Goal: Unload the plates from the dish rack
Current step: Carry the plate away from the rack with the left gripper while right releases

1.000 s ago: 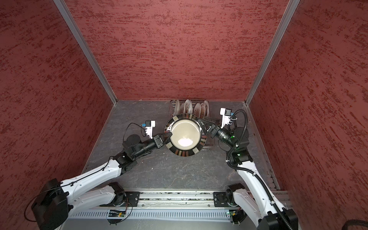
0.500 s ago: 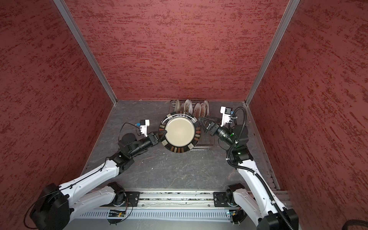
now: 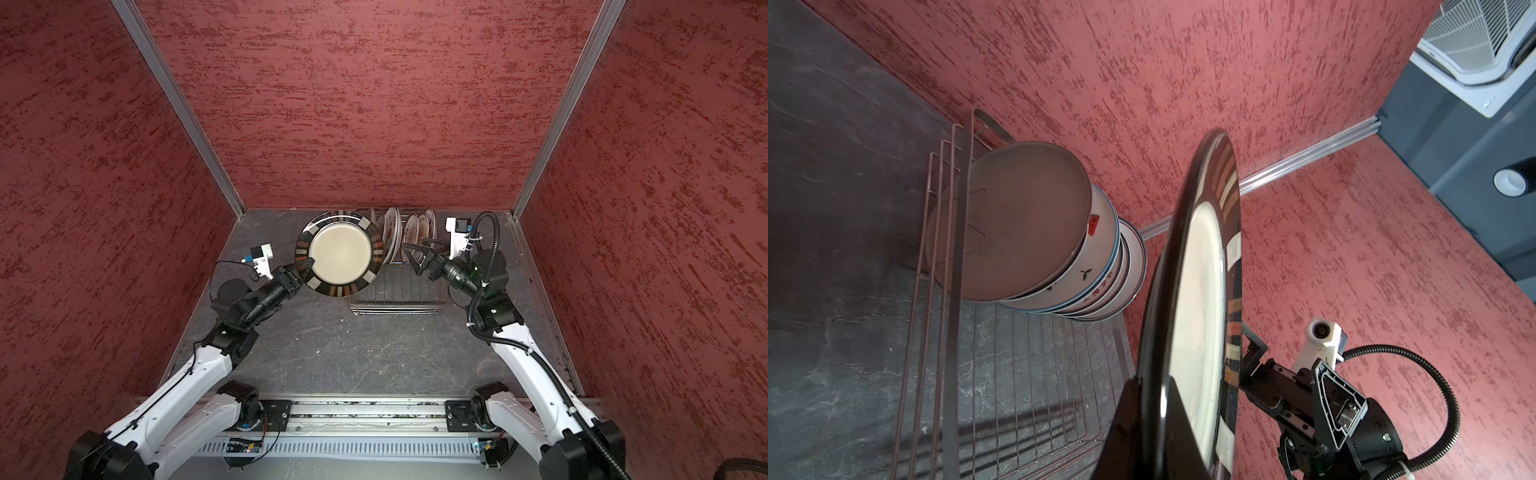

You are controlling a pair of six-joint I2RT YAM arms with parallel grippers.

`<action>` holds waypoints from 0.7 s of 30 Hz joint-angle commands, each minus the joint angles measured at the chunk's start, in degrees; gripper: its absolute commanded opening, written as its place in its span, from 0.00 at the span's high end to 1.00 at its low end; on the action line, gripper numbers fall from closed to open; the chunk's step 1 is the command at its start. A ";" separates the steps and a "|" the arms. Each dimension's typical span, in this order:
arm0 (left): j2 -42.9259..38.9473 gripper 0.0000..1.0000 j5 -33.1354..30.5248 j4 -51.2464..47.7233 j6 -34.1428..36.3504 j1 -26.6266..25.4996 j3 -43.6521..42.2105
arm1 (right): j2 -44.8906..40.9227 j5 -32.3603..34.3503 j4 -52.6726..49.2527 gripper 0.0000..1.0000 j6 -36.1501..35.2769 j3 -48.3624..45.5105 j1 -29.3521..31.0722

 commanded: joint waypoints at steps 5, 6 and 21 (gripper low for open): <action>-1.60 1.00 4.64 9.25 -6.86 8.69 -0.81 | 4.56 7.60 -3.85 0.01 -3.81 5.44 3.90; -1.11 1.00 5.52 9.88 -7.71 10.00 -1.02 | 5.12 8.71 -4.38 0.01 -4.36 6.01 4.46; 0.02 1.00 7.44 9.10 -11.40 22.76 -2.69 | 14.86 11.16 -1.83 0.01 -10.69 12.47 11.84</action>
